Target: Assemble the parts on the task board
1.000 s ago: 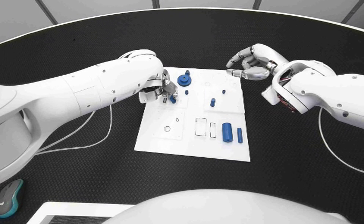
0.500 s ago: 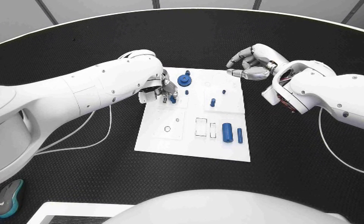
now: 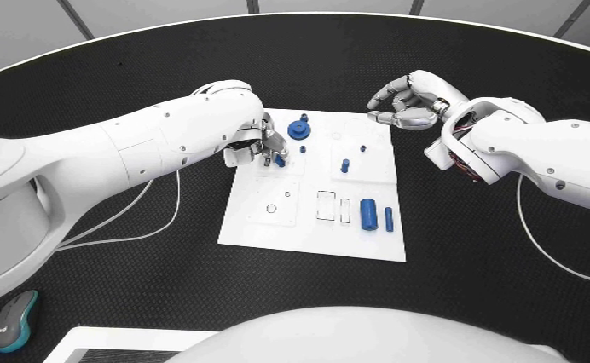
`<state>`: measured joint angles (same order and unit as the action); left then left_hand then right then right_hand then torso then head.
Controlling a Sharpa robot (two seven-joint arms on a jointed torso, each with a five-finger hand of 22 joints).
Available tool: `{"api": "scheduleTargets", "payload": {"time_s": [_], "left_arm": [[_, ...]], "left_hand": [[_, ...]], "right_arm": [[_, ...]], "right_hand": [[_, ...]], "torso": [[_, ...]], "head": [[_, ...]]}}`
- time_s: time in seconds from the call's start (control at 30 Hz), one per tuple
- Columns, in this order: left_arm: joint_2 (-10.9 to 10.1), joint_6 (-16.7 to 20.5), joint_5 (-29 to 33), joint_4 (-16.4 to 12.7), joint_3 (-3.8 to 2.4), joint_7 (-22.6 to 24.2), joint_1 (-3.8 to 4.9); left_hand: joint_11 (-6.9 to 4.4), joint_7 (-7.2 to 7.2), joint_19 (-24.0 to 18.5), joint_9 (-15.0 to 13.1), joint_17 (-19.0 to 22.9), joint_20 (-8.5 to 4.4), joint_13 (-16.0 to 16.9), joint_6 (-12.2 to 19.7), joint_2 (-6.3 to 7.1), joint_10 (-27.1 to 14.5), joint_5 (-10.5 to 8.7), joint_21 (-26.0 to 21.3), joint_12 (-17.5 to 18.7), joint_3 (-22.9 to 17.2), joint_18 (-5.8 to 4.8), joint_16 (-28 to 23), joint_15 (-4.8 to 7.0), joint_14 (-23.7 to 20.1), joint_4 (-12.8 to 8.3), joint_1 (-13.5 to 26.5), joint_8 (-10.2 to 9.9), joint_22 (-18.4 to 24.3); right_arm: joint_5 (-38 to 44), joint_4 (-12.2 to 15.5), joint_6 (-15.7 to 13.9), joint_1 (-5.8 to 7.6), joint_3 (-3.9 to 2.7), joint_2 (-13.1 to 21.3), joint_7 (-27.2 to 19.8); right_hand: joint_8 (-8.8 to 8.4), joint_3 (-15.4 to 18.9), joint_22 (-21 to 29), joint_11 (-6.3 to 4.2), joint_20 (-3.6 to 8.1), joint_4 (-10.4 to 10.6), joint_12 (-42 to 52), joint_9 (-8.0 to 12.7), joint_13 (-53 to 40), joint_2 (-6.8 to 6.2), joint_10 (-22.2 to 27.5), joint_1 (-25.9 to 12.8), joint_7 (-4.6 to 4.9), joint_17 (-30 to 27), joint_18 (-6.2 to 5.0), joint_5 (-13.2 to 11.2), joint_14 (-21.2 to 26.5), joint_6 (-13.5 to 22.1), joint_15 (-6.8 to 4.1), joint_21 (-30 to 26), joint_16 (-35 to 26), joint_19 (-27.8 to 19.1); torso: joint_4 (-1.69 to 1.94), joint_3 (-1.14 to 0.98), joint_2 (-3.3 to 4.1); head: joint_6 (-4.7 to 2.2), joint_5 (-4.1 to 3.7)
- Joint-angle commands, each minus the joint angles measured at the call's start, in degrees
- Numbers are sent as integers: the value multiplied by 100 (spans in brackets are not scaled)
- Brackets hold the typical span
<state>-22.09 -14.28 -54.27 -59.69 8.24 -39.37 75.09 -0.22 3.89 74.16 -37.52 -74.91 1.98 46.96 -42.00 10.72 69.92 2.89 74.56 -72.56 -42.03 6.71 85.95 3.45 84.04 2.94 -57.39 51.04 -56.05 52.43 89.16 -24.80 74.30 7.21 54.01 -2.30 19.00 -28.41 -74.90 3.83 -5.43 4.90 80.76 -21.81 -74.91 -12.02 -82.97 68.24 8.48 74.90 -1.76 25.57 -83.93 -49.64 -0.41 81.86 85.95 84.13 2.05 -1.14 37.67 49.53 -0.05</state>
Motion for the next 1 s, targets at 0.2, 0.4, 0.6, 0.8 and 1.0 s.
{"api": "scheduleTargets", "payload": {"time_s": [0.2, 0.4, 0.6, 0.8, 1.0], "left_arm": [[3, -8, 11, 5, 0, -3, 0], [4, -3, 30, 11, 0, -7, 0], [12, 15, 56, 18, 0, -5, 0], [19, 10, 75, 26, 0, -3, 0], [23, -5, 84, 37, 0, -6, 0]], "left_hand": [[-4, 9, 11, 26, -844, -17, -20, -58, 101, -52, -8, -8, -7, 156, -10, 30, 33, 406, 73, 31, -22, 9], [-1, 11, 11, 42, -843, -16, -23, -63, 126, -51, -8, -13, -8, 261, -9, 30, 30, 406, 143, 43, -19, 15], [0, 12, 8, 50, -841, -15, -39, -63, 139, -59, -7, -19, -2, 312, -7, 29, 29, 406, 173, 42, -18, 24], [2, 14, 9, 64, -843, -14, -57, -62, 160, -67, -7, -22, 4, 400, -7, 30, 28, 407, 227, 41, -17, 26], [7, 18, 12, 90, -843, -11, -84, -59, 213, -79, -7, -29, 12, 620, -7, 30, 23, 407, 347, 29, -11, 29]], "right_arm": [[0, -11, -3, 0, 0, -8, -5], [0, -18, -5, 0, 0, -9, -7], [0, -23, -6, 0, 0, -10, -7], [0, -29, -6, -1, 0, -13, -10], [0, -33, -6, -1, 0, -15, -11]], "right_hand": [[20, -33, -696, -32, 44, -9, -11, 5, -677, -25, 9, -17, 5, 759, -66, 38, -420, 35, -45, -36, -31, 157], [20, -33, -696, -32, 44, -9, -11, 5, -677, -25, 9, -17, 5, 759, -66, 38, -420, 35, -45, -36, -31, 157], [22, -32, -695, -31, 44, -6, -17, 6, -672, -28, 13, -23, 6, 754, -66, 40, -419, 37, -44, -38, -35, 157], [22, -32, -695, -31, 44, -6, -17, 6, -672, -28, 13, -23, 6, 754, -66, 40, -419, 37, -44, -38, -35, 157], [22, -32, -695, -31, 44, -6, -17, 6, -672, -28, 13, -23, 6, 754, -66, 40, -419, 37, -44, -38, -35, 157]], "torso": [[-1, -3, -4], [0, -5, -2], [-2, -4, -4], [-1, -5, -8], [0, -3, -2]], "head": [[0, -1], [-1, 0], [-6, -1], [-9, -8], [-14, -10]]}}
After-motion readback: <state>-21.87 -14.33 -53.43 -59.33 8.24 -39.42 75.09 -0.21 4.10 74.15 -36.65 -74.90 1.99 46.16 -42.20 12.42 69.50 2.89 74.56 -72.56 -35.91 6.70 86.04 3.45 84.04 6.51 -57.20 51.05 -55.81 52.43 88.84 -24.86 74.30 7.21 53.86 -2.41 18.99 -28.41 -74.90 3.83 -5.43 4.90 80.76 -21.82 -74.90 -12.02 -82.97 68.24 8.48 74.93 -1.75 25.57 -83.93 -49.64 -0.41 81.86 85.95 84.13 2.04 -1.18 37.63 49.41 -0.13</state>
